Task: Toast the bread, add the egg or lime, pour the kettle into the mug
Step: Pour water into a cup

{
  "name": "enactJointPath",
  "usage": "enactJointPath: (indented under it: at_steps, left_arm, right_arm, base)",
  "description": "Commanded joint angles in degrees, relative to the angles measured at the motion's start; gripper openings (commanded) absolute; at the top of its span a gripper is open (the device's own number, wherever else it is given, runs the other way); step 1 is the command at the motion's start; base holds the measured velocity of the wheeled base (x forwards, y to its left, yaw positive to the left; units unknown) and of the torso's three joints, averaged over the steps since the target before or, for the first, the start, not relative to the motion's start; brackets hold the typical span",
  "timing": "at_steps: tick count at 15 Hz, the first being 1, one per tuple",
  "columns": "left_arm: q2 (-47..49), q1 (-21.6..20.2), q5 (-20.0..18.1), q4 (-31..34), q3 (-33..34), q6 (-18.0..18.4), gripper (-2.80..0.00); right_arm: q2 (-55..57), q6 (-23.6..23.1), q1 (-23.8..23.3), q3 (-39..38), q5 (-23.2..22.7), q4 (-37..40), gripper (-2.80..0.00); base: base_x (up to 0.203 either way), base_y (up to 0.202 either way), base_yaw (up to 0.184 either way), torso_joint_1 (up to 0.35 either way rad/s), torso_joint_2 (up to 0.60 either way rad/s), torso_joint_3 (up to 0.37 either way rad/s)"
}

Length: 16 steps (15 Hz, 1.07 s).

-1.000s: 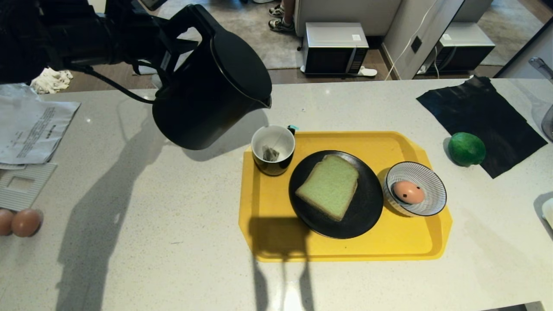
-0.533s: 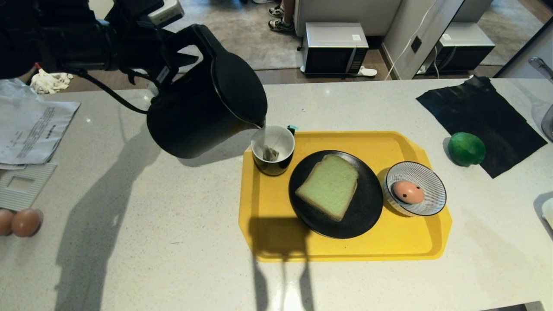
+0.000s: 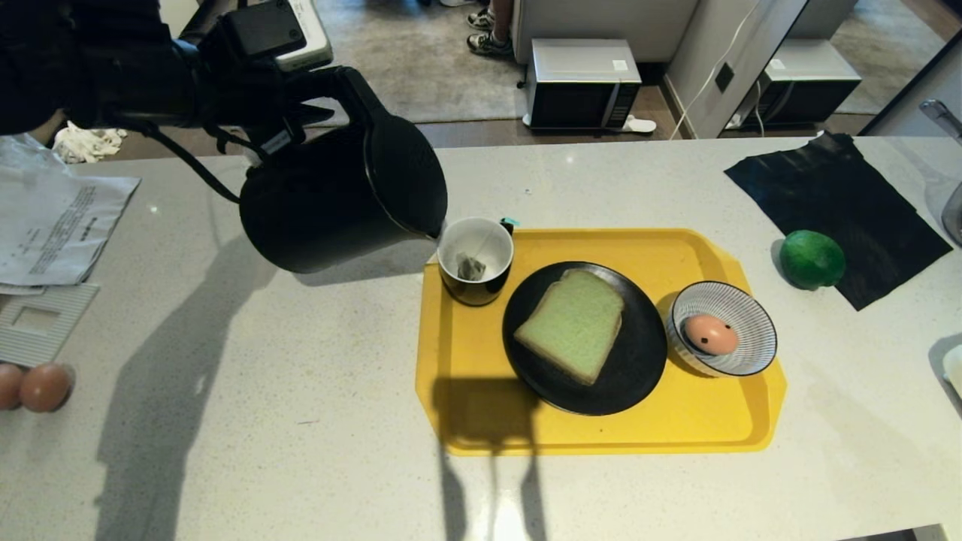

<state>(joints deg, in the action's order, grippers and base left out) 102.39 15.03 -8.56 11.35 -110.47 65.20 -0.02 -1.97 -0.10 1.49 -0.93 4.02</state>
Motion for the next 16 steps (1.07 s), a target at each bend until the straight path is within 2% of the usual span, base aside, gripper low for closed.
enactJointPath:
  at_steps: [1,3,16]
  left_arm:
    - [0.3,1.2,1.3,-0.1,0.0,1.7,-2.8]
    - [0.5,2.4,2.7,-0.6,-0.1,2.7,-2.8]
    - [0.4,5.5,6.2,-3.0,-0.4,4.9,-2.8]
  right_arm:
    - [0.0,0.0,0.0,0.0,0.0,0.0,-2.8]
    - [0.0,0.0,0.0,0.0,0.0,0.0,-2.8]
    - [0.0,0.0,0.0,0.0,0.0,0.0,-2.8]
  base:
    - [0.0,0.0,0.0,0.0,0.0,0.0]
    - [0.0,0.0,0.0,0.0,0.0,0.0]
    - [0.0,0.0,0.0,0.0,0.0,0.0]
